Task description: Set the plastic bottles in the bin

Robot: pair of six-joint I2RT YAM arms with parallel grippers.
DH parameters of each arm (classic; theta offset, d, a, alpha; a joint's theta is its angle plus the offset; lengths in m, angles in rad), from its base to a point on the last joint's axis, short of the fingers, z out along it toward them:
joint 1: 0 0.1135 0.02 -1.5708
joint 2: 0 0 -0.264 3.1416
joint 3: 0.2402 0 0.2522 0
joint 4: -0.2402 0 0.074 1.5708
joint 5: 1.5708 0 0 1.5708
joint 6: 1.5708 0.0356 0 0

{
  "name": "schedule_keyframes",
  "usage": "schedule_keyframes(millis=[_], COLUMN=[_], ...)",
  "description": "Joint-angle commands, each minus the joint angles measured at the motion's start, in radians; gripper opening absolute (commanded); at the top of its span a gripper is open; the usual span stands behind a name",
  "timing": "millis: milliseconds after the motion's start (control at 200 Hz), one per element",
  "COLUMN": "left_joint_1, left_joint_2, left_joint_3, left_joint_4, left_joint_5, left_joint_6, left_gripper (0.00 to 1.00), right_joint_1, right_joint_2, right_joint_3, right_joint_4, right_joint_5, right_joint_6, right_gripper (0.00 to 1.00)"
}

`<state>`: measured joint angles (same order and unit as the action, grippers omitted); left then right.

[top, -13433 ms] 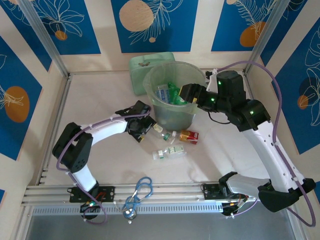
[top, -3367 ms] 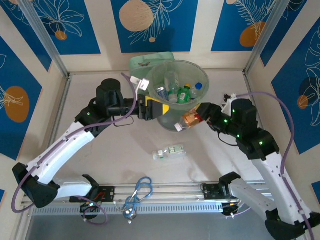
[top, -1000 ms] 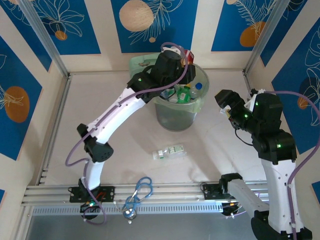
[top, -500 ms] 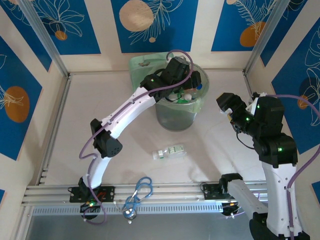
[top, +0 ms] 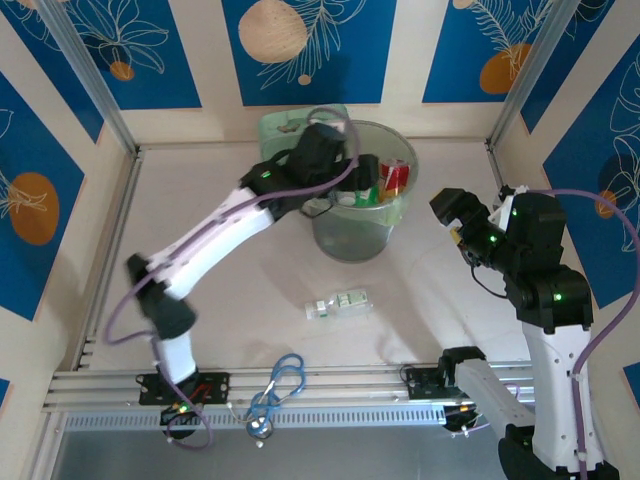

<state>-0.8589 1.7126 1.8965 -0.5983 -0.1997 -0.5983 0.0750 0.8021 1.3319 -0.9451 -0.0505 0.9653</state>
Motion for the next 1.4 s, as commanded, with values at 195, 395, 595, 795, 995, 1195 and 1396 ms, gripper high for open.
schedule_keyframes(millis=[195, 395, 595, 795, 995, 1195, 1396], left_joint_1=[0.079, 0.071, -0.023, -0.052, -0.106, -0.114, -0.114], left_joint_2=[-0.597, -0.585, -0.430, -0.265, -0.150, -0.076, -0.016], left_joint_3=[-0.618, -0.811, -0.874, -0.832, -0.818, -0.805, -0.789], left_joint_4=[0.044, -0.028, -0.046, -0.027, -0.014, 0.011, 0.021], left_joint_5=[0.090, 0.392, 0.420, 0.385, 0.376, 0.363, 0.342], left_joint_6=[0.117, 0.212, 0.387, 0.506, 0.634, 0.675, 0.699], left_gripper=[0.81, 0.84, 1.00, 1.00, 1.00, 0.97, 0.92], right_joint_1=[0.042, 0.155, 0.256, 0.257, 0.251, 0.234, 0.218], right_joint_2=[0.131, 0.227, 0.191, 0.097, 0.075, 0.082, 0.076], right_joint_3=[0.068, 0.132, 0.101, 0.019, -0.002, -0.022, -0.037], right_joint_4=[0.149, 0.203, 0.159, 0.121, 0.097, 0.129, 0.133], right_joint_5=[-0.132, -0.057, 0.048, 0.074, 0.081, 0.049, 0.035], right_joint_6=[-0.071, -0.075, -0.068, -0.035, -0.035, -0.021, -0.017], right_gripper=[0.56, 0.54, 0.58, 0.63, 0.66, 0.67, 0.67])
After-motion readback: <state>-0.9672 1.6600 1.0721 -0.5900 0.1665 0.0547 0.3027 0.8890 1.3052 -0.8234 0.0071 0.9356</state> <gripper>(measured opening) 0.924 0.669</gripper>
